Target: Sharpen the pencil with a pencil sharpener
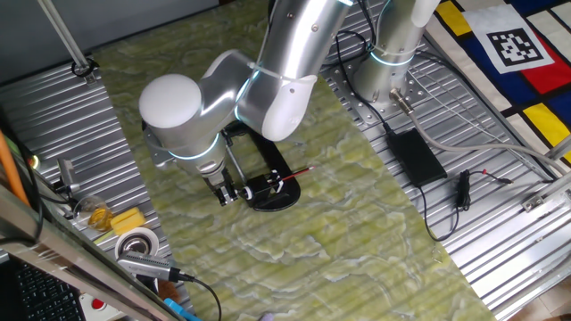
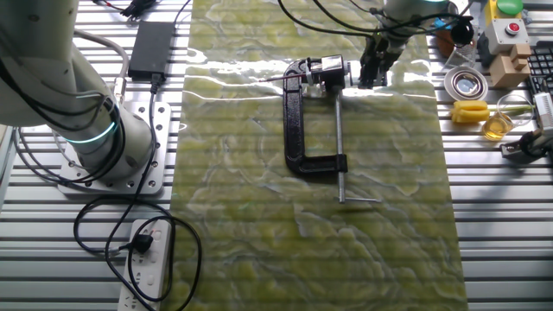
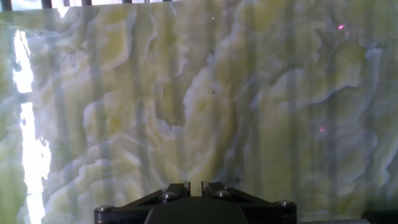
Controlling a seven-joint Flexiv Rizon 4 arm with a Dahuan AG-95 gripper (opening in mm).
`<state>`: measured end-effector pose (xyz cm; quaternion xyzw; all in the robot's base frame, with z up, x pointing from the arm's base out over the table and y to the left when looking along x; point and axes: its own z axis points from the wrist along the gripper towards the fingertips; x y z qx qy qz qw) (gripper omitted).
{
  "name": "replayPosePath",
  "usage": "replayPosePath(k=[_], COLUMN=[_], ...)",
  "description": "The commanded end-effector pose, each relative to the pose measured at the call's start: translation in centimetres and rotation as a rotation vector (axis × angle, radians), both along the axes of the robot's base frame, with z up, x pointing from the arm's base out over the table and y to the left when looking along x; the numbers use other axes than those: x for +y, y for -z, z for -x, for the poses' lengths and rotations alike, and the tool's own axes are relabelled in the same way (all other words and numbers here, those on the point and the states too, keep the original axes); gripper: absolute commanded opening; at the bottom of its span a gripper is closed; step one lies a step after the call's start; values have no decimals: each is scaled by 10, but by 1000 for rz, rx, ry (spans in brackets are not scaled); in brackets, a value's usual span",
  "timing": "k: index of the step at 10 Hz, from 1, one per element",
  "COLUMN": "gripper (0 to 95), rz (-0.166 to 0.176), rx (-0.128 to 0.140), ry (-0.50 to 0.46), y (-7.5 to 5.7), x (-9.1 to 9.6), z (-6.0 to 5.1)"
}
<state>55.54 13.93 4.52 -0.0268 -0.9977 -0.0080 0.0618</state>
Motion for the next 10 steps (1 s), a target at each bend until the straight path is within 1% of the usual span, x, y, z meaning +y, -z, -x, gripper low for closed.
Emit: replayPosePath(k=[1, 5, 7, 10], gripper=[0, 0, 0, 0], rz=[-3, -4, -3, -1], rx=[-5, -13, -8, -11], ry=[2, 9, 13, 9], y=[-11, -14, -18, -17], x=[-2, -3, -3, -2], z=[0, 0, -1, -1])
